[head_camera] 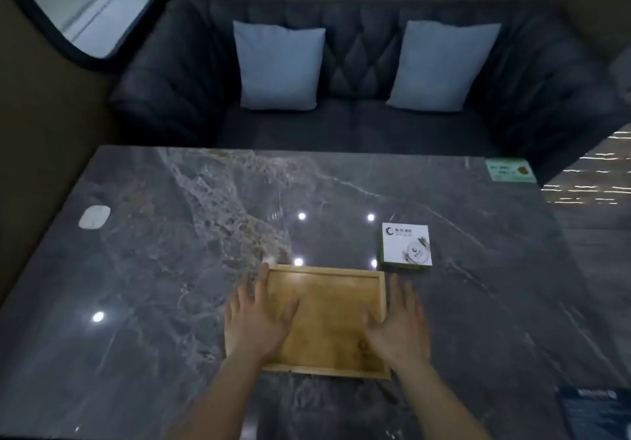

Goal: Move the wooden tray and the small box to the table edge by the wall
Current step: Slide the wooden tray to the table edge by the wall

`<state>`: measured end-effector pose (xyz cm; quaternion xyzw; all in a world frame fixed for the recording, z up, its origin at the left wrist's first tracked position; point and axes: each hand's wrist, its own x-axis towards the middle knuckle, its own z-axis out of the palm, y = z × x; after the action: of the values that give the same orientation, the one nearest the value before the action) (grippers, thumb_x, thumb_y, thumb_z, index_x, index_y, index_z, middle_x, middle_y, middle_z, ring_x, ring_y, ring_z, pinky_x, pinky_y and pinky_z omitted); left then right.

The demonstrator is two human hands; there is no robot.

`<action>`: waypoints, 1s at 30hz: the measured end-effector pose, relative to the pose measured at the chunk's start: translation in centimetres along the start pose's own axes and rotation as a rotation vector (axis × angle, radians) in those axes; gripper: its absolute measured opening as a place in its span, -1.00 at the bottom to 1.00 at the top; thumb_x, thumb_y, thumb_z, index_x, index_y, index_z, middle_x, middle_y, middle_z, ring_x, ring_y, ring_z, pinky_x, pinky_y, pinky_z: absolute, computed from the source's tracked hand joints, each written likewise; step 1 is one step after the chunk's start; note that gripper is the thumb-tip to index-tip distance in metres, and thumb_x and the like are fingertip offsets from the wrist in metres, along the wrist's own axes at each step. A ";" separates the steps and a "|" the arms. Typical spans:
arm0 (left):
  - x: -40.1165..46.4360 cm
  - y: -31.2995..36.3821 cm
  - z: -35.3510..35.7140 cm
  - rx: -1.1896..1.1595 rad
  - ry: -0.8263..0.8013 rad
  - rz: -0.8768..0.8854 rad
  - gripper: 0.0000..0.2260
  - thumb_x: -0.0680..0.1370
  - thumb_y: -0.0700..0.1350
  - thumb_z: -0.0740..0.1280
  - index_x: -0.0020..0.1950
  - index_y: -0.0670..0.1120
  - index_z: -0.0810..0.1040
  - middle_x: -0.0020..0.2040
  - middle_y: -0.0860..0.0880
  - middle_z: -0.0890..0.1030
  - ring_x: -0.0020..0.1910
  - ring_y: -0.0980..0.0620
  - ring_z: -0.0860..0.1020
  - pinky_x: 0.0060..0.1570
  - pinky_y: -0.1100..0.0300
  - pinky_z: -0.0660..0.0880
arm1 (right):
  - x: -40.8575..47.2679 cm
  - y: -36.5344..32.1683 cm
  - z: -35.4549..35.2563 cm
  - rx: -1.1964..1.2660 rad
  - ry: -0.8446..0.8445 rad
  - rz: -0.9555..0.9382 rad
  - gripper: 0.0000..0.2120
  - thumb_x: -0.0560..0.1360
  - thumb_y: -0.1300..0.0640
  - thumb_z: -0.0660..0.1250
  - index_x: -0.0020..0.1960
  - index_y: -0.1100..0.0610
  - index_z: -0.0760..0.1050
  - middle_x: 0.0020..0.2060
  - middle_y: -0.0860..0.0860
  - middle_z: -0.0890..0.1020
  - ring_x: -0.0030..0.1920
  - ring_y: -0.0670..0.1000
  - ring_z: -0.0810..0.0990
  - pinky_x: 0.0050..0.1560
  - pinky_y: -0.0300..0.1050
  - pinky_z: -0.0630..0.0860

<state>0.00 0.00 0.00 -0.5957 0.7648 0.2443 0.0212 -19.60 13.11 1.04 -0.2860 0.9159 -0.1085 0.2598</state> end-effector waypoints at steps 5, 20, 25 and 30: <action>-0.6 -1.3 3.2 -0.193 -0.145 -0.195 -0.08 0.36 0.51 0.15 0.59 0.16 -0.10 0.57 -0.17 0.18 0.50 -0.27 0.26 0.44 -0.21 0.26 | 0.5 1.7 3.2 0.183 -0.173 0.163 -0.03 0.32 -0.47 0.26 0.56 0.05 0.20 0.49 0.13 0.39 0.46 0.19 0.40 0.40 0.18 0.43; 0.0 -5.0 2.8 -0.377 -0.154 -0.397 -0.22 0.44 0.28 0.36 0.52 -0.09 0.23 0.45 -0.16 0.37 0.42 -0.21 0.37 0.35 -0.08 0.36 | 0.3 -2.6 3.1 0.339 -0.121 0.304 -0.80 0.51 -0.03 0.43 0.01 0.08 0.55 -0.29 -0.01 0.62 -0.25 0.03 0.53 -0.03 -0.04 0.47; 1.0 -10.8 -2.0 -0.459 -0.084 -0.495 -0.38 0.49 0.28 0.26 0.47 0.01 0.33 0.40 -0.05 0.41 0.28 -0.15 0.51 0.13 -0.02 0.46 | 0.5 -11.0 3.9 0.270 -0.112 0.190 -0.68 0.49 -0.06 0.44 0.11 0.13 0.63 0.06 0.18 0.72 0.11 0.25 0.65 0.04 0.00 0.50; 3.1 -18.4 -7.6 -0.595 0.059 -0.617 -0.45 0.49 0.29 0.24 0.40 0.06 0.41 0.33 -0.03 0.50 0.21 -0.13 0.55 0.13 -0.02 0.48 | 1.3 -23.1 6.2 0.194 -0.173 0.000 -0.65 0.53 -0.03 0.40 0.20 0.16 0.61 0.13 0.18 0.69 0.19 0.25 0.61 0.07 -0.02 0.43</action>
<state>17.99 -8.94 -0.73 -0.7836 0.4473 0.4190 -0.1013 -6.35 -6.67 3.29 -0.2676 0.8754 -0.1714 0.3642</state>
